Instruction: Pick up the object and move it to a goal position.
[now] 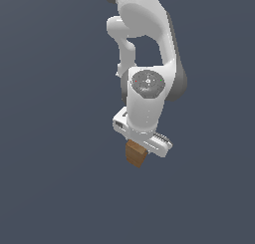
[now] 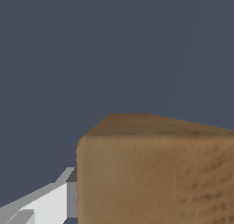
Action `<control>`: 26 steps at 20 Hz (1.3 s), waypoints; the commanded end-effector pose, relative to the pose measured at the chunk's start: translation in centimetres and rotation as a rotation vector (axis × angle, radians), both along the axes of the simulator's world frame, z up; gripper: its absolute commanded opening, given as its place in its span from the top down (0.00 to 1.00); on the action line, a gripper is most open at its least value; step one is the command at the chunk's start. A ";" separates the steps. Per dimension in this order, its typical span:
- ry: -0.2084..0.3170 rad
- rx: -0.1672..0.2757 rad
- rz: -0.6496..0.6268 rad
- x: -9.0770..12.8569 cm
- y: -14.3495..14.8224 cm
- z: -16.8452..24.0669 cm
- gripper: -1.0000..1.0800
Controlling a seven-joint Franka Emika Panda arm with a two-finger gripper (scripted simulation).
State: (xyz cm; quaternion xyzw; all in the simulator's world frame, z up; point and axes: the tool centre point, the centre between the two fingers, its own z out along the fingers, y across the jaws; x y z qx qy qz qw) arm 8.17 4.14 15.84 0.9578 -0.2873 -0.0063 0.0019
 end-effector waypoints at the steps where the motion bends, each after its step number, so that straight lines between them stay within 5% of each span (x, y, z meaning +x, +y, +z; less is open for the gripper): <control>1: -0.012 0.000 -0.002 0.6 -2.2 1.9 1.00; 16: -0.013 0.000 -0.001 2.8 -16.1 10.1 1.00; 26: -0.013 0.000 -0.001 4.0 -21.6 13.4 1.00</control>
